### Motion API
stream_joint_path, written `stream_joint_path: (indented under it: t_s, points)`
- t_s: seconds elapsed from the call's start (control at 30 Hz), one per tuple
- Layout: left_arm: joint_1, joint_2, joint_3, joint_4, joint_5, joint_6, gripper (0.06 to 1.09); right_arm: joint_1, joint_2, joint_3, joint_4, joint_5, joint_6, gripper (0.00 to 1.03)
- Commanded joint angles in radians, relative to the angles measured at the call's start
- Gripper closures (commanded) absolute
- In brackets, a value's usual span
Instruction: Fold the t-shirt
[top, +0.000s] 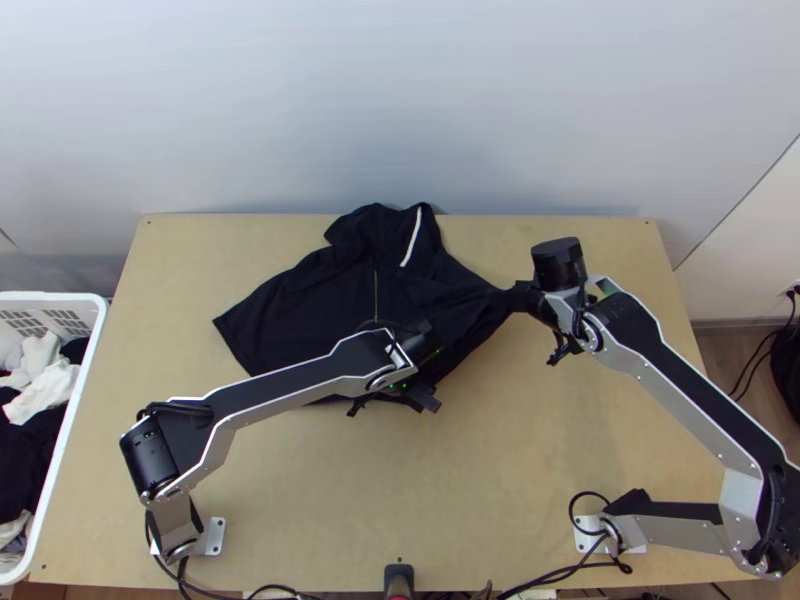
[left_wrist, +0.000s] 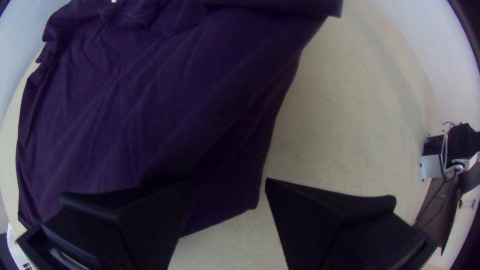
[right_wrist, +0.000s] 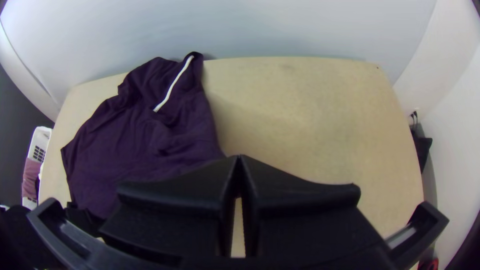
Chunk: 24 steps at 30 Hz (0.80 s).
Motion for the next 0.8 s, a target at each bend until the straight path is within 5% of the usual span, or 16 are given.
stream_joint_path:
  t_s: [0.0,0.7,0.77]
  points:
    - [0.018,0.008,-0.015,0.015,0.000,0.008,0.35,-0.001,0.001,-0.004,0.000,0.001,0.001,1.00]
    - [-0.052,0.051,-0.017,-0.004,-0.035,0.011,0.36,-0.004,-0.004,0.000,-0.002,0.001,0.001,1.00]
    - [-0.054,0.065,-0.017,-0.007,-0.057,0.014,0.50,-0.004,-0.007,0.000,-0.003,0.001,0.001,1.00]
